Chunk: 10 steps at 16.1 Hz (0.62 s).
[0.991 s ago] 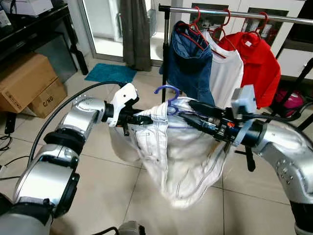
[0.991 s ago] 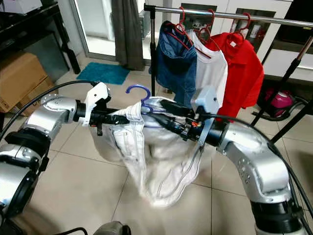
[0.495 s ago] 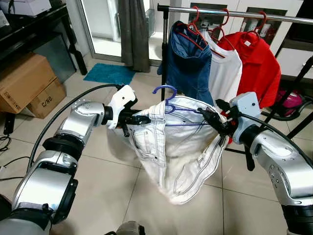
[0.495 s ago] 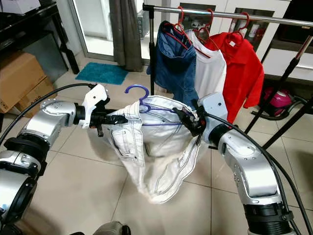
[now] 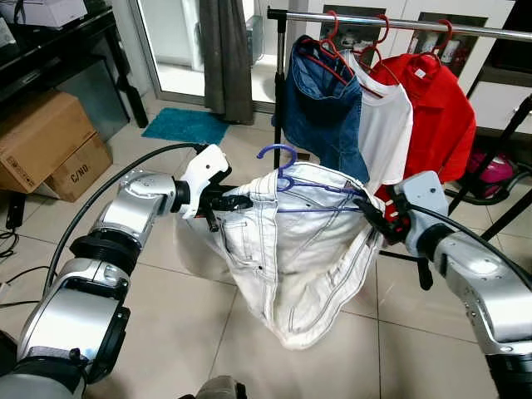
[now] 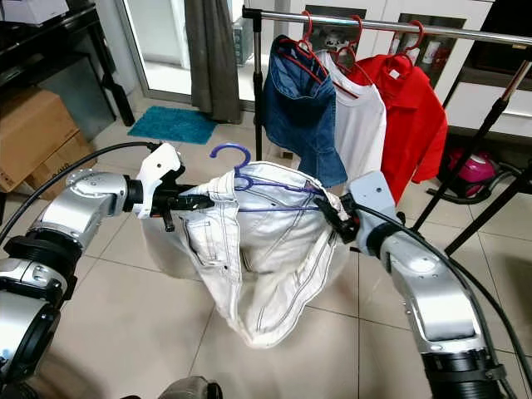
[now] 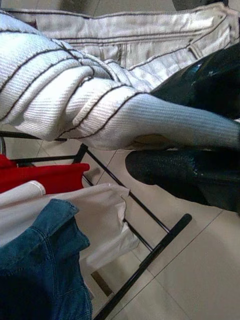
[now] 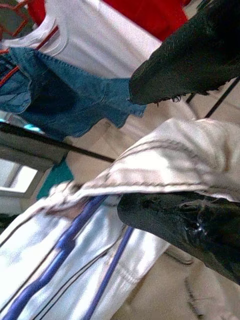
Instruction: Hang hanger
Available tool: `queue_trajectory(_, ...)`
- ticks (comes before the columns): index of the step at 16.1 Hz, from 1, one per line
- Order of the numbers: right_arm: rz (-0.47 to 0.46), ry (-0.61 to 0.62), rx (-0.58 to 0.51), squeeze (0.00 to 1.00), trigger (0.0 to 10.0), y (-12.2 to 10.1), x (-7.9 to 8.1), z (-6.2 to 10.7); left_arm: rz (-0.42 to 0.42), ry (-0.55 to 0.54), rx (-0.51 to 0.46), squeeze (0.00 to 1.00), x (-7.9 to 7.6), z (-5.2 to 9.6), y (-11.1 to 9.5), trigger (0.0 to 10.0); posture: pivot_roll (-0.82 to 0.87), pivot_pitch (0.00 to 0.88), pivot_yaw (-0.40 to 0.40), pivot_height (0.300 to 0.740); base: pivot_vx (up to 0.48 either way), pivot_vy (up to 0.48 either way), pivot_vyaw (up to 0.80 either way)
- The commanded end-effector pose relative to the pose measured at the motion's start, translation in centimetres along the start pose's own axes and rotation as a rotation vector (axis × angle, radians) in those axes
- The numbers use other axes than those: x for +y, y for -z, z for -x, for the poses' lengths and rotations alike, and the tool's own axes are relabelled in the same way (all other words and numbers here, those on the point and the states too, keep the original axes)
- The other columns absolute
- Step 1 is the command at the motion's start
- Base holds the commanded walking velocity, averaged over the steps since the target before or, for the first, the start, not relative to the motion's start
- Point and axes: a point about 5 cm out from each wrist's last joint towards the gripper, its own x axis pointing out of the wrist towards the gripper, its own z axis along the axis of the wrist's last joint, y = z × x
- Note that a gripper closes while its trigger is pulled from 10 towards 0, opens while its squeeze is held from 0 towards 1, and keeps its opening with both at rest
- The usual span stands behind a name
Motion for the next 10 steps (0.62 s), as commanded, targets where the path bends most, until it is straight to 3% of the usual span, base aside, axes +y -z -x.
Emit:
queue_trajectory(1,-0.005,0.002,0.047,0.00,10.0,0.7,-0.1,0.0,-0.032,-0.037,-0.047,0.00,0.6,0.7,-1.3,0.0,-0.03,0.000,0.048,0.740,0.000,0.000,0.00)
queue_trajectory(2,-0.013,-0.003,0.081,0.00,8.8,1.2,0.1,0.0,-0.033,-0.037,-0.049,0.00,0.6,0.6,-1.4,0.0,-0.03,0.000,0.049,0.740,0.000,0.000,0.00)
queue_trajectory(3,-0.013,-0.004,0.093,0.00,8.8,1.4,0.2,-0.1,-0.033,-0.036,-0.051,0.00,0.6,0.6,-1.5,0.0,-0.03,0.000,0.049,0.740,0.000,0.000,0.00)
queue_trajectory(4,-0.019,0.002,0.102,0.00,0.0,1.7,0.3,-0.3,-0.034,-0.032,-0.053,0.00,0.6,0.6,-1.5,0.0,-0.03,0.000,0.051,0.740,0.000,0.000,0.00)
queue_trajectory(10,-0.032,0.071,0.194,0.00,0.0,3.3,-0.1,-1.3,-0.042,-0.020,-0.056,0.00,0.4,0.5,-1.7,0.0,-0.02,0.000,0.044,0.740,0.000,0.000,0.00)
